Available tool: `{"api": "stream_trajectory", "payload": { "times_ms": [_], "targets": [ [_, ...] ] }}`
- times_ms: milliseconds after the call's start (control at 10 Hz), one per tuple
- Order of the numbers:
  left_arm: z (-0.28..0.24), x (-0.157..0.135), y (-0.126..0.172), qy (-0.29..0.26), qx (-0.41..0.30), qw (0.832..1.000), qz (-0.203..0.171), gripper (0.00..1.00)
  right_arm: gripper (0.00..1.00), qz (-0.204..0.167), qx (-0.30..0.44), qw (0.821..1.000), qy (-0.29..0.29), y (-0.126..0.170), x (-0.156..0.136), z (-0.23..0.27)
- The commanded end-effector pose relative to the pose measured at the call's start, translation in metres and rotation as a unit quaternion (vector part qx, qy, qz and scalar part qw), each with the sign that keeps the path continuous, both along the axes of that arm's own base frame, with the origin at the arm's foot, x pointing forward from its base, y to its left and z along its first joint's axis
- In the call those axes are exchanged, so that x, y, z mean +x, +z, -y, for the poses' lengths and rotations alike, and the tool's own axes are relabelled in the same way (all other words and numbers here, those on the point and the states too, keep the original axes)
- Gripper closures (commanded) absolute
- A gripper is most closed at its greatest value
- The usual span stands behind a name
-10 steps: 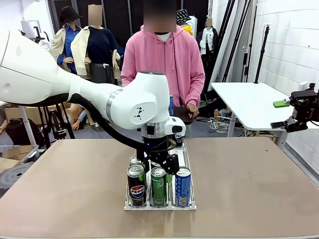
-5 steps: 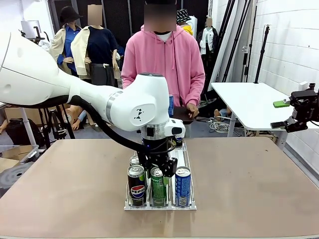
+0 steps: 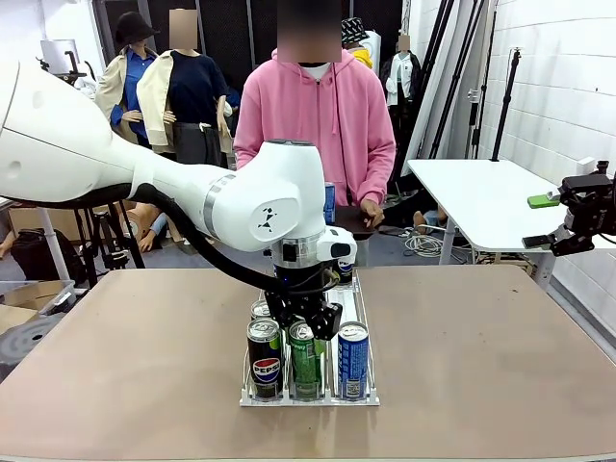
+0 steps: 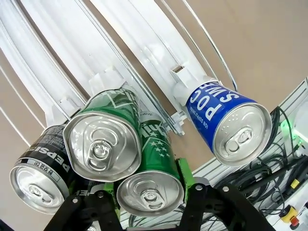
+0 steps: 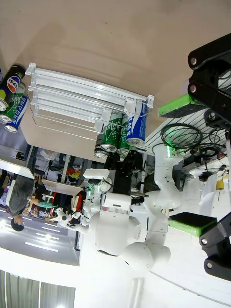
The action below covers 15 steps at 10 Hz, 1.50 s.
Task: Retrieve and hand over the desired beverage to the person.
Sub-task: Pick up another can of the same type that the person held from the Automatic Can Dispenser.
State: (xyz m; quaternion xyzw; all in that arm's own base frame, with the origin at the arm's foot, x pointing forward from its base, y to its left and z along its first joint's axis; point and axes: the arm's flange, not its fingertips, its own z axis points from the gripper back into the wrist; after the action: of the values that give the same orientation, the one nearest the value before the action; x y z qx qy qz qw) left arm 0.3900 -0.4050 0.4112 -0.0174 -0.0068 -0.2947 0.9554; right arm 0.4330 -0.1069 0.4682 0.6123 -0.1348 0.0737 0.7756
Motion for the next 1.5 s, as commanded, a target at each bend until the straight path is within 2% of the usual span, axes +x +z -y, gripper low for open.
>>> {"api": "stream_trajectory", "payload": {
  "times_ms": [0,600,1200,1400],
  "targets": [
    [0.001,-0.001,0.0,-0.004,0.001,1.0,0.002,1.0,0.0,0.002,0.0,1.0,-0.005,-0.002,0.001,-0.001],
    [0.001,-0.001,0.0,-0.002,0.001,1.0,0.001,1.0,0.0,0.002,0.0,1.0,-0.005,-0.002,0.001,-0.001],
    [0.041,0.001,0.116,-0.032,0.003,0.999,0.042,1.0,0.0,0.002,0.0,1.0,-0.005,-0.002,0.001,-0.001],
    [0.043,-0.01,0.171,-0.037,0.015,0.997,0.069,1.0,0.0,0.002,0.0,1.0,-0.005,-0.002,0.001,-0.001]
  ]
}}
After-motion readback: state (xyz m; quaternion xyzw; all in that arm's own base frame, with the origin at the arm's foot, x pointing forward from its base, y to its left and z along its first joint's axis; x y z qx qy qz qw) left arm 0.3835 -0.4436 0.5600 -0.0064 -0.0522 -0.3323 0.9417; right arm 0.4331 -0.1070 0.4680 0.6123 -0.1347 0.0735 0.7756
